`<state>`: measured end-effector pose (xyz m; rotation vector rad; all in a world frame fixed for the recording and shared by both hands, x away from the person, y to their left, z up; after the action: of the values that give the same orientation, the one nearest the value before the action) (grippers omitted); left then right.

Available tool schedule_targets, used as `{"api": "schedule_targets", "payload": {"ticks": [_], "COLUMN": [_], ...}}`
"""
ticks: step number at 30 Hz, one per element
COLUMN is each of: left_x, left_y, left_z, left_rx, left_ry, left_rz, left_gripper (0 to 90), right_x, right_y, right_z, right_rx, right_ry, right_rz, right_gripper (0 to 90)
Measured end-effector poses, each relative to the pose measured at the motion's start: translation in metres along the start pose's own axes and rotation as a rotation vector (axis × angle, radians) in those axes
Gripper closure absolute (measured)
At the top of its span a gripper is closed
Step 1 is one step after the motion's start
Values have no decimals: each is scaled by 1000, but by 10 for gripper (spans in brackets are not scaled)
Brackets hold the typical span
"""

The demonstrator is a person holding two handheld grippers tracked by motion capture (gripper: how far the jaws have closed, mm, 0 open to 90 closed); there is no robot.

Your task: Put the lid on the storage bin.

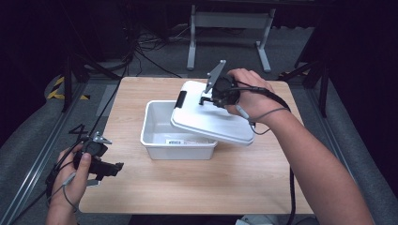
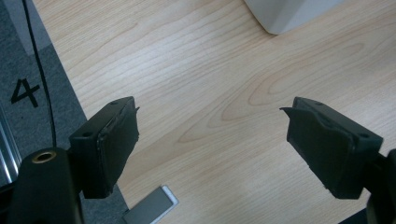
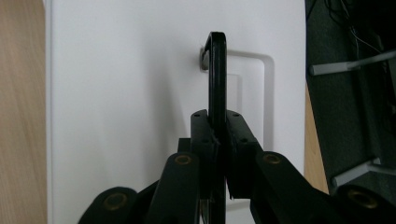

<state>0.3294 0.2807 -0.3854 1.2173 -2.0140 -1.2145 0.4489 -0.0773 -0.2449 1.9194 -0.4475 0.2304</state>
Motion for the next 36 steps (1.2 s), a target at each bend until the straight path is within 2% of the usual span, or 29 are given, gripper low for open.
{"api": "schedule_targets", "payload": {"ticks": [3,7,12,17,19,31,36], "left_x": [-2,-4,-6,-8,-8,-7,-7], "left_y": [-1,-2,-2,-2,-3,-4,-3], "left_z": [-1,-2,-4,-5,-6,-7,-7], "left_rx": [4,3,13,15,18,17,18], "left_ry": [6,7,12,9,12,7,6], "left_rz": [10,11,14,18,21,27,29], "left_gripper": [174,174,174,174,174,174,174], "right_x": [-4,-7,-11,-14,-17,-20,-20], "right_y": [-8,-16,-24,-30,-36,-65,-74], "right_z": [-19,-33,-49,-58,-66,-76,-77], "right_rx": [25,28,34,35,29,-3,-12], "right_ry": [17,41,62,91,113,182,188], "right_rz": [-34,-37,-60,-64,-70,-79,-87], "right_gripper": [842,843,843,844,844,843,842]}}
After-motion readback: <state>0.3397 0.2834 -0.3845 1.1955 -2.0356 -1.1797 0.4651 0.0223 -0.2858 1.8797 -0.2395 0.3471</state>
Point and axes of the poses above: each handheld gripper's, and its own axes: y roughly backward along the jaws, z roughly out of its underside, x roughly to its right, the point moved 2 cm from there along -y, roughly forward along the jaws, and after that the axes turned 3 degrees about x, right-handed, at the moved point
